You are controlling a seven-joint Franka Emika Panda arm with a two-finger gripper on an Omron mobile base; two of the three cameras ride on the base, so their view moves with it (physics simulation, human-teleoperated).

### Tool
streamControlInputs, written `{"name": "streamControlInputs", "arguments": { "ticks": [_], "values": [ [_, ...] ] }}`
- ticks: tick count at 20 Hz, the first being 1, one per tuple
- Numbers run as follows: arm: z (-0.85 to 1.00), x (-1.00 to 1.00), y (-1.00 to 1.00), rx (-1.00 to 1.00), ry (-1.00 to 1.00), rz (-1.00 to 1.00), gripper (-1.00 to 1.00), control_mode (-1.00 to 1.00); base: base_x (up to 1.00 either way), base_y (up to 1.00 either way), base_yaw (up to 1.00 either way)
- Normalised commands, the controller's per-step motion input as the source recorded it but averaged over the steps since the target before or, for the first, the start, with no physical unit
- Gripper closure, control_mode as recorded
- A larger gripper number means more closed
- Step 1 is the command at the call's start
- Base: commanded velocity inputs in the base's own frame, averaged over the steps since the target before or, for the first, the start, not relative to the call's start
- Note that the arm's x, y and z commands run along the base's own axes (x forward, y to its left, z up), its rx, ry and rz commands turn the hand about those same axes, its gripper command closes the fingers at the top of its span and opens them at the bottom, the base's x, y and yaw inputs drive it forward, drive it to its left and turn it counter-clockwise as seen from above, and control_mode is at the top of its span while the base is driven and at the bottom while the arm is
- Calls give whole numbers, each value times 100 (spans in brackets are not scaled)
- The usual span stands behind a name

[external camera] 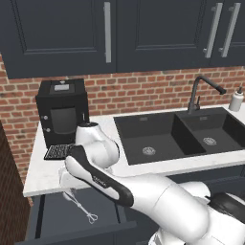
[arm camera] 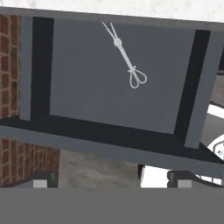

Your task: Pick the tongs from the drawer and place it on the counter.

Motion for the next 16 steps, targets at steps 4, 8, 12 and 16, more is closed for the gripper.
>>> {"name": "streamControlInputs", "arguments": {
  "ticks": [4,8,12,16],
  "values": [
    [-62,0,12,-4,9,0,-100,-100,0,0,0],
    [-56,0,9,-4,1,0,-100,-100,0,0,0],
    [-54,0,11,-6,0,0,-100,-100,0,0,0],
    [-56,2,7,-7,0,0,-100,-100,0,0,0]
  ]
}}
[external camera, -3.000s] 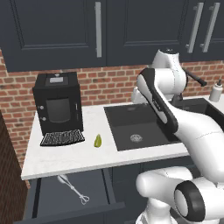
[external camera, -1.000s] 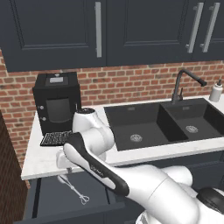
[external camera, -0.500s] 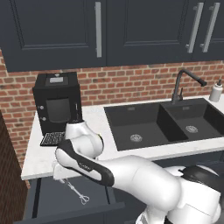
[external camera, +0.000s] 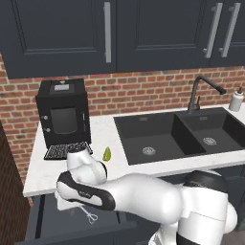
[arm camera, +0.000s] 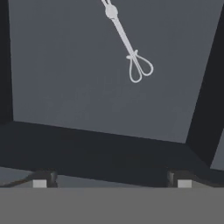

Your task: Pick the tongs from the drawer and place it on the counter.

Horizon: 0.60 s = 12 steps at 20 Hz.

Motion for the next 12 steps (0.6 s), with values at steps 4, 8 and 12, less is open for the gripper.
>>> {"name": "streamControlInputs", "arguments": {
  "ticks": [4,8,12],
  "values": [
    [-60,4,11,-6,0,0,-100,-100,0,0,0],
    [-53,0,21,-6,0,0,-100,-100,0,0,0],
    [-38,0,26,-3,0,0,-100,-100,0,0,0]
  ]
}}
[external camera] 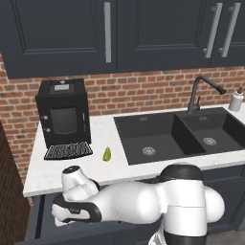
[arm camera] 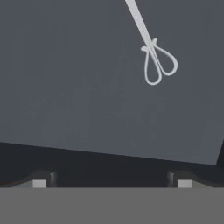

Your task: Pick the tongs from the drawer and place it on the counter.

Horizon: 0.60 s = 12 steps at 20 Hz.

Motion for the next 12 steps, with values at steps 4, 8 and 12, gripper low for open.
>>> {"name": "streamControlInputs", "arguments": {
  "ticks": [4,8,12],
  "values": [
    [-24,7,9,-1,0,0,-100,-100,0,0,0],
    [-18,18,0,0,0,0,-100,-100,0,0,0],
    [-33,22,0,0,0,0,-100,-100,0,0,0]
  ]
}}
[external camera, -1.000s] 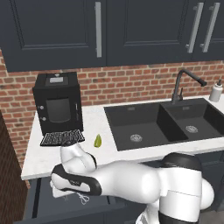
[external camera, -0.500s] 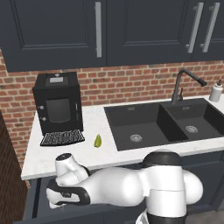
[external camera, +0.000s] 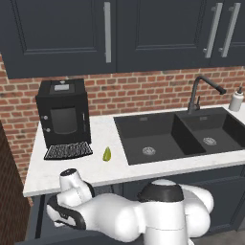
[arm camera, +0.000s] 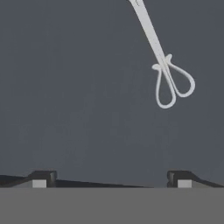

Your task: Pick the tongs from the drawer and place it on the counter.

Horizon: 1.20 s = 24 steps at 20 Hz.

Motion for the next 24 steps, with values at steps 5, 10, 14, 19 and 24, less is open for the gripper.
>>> {"name": "streamControlInputs", "arguments": {
  "ticks": [5,10,14,19,24],
  "values": [
    [-48,7,3,0,0,0,-100,-100,0,0,0],
    [-38,-14,29,0,0,0,-100,-100,0,0,0],
    [-2,-99,67,-6,0,1,-100,-100,0,0,0],
    [0,-100,59,-10,11,5,-100,-100,0,0,0],
    [13,-100,34,-6,31,10,-100,-100,0,0,0]
  ]
}}
